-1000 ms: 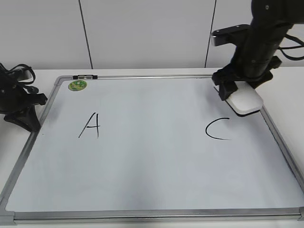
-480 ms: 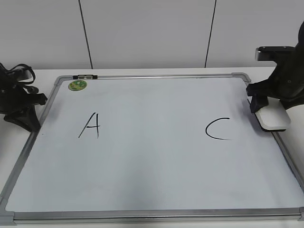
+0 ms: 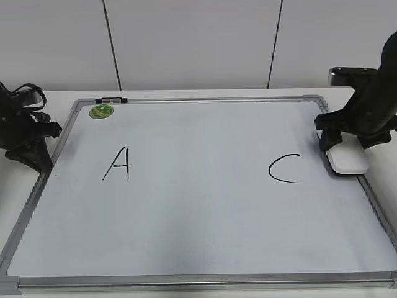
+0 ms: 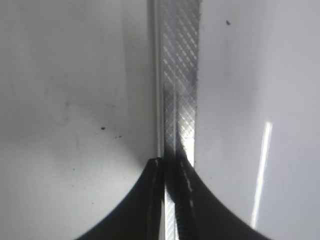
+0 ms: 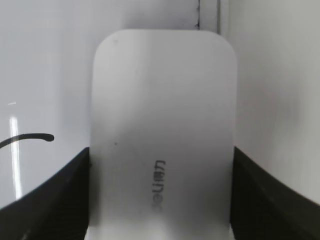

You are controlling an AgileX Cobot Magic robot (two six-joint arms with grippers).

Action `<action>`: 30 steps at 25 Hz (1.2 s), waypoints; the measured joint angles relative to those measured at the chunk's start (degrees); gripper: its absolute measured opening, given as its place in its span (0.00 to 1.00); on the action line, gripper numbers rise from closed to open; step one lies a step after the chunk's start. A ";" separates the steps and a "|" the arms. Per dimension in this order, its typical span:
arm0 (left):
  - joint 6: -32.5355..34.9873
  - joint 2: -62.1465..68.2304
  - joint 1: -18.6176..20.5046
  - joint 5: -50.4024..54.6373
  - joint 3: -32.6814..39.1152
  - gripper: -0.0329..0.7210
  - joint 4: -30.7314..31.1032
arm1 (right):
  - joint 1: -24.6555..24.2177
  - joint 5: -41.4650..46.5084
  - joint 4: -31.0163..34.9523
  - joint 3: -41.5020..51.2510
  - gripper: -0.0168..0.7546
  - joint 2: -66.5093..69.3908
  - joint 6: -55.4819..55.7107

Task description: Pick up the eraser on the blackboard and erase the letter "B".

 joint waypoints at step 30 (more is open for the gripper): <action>-1.05 -0.43 0.00 8.02 -12.07 0.51 3.16 | 0.00 3.47 -1.19 0.01 0.78 -7.61 0.00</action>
